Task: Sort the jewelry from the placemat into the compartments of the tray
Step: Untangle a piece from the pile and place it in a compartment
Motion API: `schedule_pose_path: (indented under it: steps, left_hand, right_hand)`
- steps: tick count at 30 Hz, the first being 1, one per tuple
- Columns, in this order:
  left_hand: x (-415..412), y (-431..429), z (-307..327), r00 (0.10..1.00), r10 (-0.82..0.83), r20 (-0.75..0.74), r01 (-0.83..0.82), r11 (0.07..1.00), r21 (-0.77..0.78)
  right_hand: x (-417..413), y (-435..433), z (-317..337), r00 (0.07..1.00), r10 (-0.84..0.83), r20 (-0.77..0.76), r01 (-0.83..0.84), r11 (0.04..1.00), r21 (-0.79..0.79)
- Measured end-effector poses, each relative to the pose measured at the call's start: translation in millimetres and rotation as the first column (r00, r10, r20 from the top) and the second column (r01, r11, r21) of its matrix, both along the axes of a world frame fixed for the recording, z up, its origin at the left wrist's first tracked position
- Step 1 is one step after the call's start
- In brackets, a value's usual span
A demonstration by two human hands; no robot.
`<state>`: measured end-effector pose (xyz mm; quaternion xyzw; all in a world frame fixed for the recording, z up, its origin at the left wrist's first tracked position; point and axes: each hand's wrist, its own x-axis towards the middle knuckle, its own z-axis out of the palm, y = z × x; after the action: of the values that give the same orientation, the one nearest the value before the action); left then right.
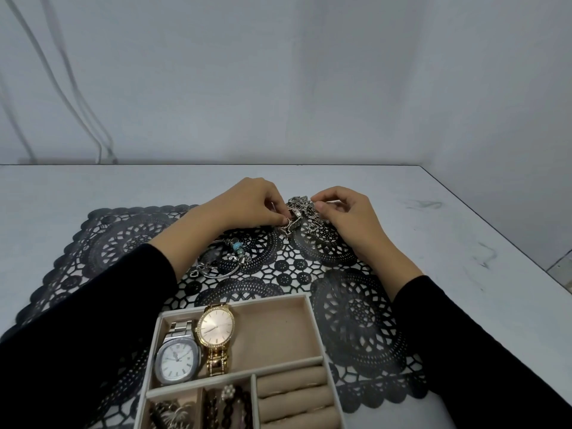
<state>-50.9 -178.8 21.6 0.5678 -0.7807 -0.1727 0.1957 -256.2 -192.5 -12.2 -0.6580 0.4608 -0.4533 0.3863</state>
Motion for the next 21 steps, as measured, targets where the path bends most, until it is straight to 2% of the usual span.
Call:
schedule_pose_path:
  steps: [3, 11, 21]
  left_hand:
    - [0, 2, 0, 1.0, 0.013, -0.007, -0.013, 1.0, 0.003]
    - [9, 12, 4, 0.986, 0.037, -0.162, -0.04, 0.999, -0.012]
    - [22, 49, 13, 0.916, 0.16, -0.369, -0.159, 0.987, 0.034]
  right_hand:
    - [0, 0, 0, 1.0, 0.005, 0.011, -0.005, 1.0, 0.0]
    - [-1, 3, 1, 0.998, 0.048, 0.03, -0.048, 0.999, -0.019]
    - [1, 14, 14, 0.994, 0.003, 0.105, 0.002, 0.999, -0.043]
